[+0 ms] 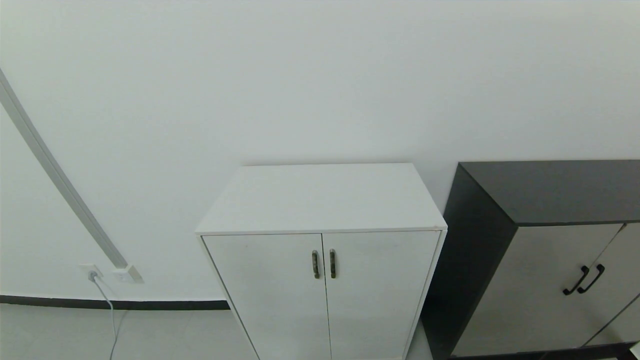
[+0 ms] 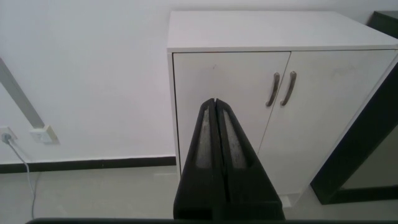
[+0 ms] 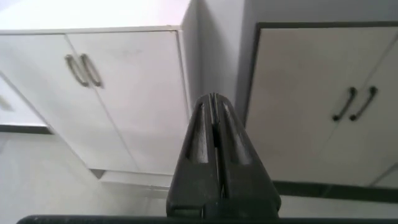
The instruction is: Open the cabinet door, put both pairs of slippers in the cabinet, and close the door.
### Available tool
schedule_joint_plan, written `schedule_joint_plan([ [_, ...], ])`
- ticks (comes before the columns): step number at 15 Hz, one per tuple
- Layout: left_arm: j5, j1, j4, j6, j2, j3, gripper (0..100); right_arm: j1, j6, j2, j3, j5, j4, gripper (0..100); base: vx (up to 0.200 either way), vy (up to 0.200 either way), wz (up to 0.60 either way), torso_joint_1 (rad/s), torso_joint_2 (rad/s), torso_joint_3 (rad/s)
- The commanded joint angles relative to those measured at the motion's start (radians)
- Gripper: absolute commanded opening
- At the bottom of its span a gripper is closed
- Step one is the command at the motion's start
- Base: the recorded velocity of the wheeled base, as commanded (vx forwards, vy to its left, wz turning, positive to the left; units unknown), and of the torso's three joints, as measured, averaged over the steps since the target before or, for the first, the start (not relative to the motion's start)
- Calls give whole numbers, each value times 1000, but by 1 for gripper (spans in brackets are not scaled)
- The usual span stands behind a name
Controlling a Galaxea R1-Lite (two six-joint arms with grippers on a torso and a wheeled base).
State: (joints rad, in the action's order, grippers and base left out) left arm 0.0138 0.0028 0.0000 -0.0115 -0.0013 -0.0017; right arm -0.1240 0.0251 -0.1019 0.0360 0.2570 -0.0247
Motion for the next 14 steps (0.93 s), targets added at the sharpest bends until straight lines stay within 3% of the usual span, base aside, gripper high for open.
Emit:
schedule_joint_plan([
  [1,0,0,0,-1,1,0,0,0,-2,-2,-2,31,5,0,0,0,0,0,0,0],
  [4,0,0,0,-2,1,0,0,0,-80,-2,-4,34,12,0,0,0,0,0,0,0],
  [6,0,0,0,-2,1,0,0,0,-90,-2,-7,-65,15,0,0,0,0,0,0,0],
  [10,0,0,0,-1,1,0,0,0,-63,-1,-33,-90,69,0,0,0,0,0,0,0],
  [13,0,0,0,-1,1,0,0,0,-57,-1,-36,-214,49,0,0,0,0,0,0,0],
  [14,0,0,0,-1,1,0,0,0,-36,-1,-36,-213,17,0,0,0,0,0,0,0],
])
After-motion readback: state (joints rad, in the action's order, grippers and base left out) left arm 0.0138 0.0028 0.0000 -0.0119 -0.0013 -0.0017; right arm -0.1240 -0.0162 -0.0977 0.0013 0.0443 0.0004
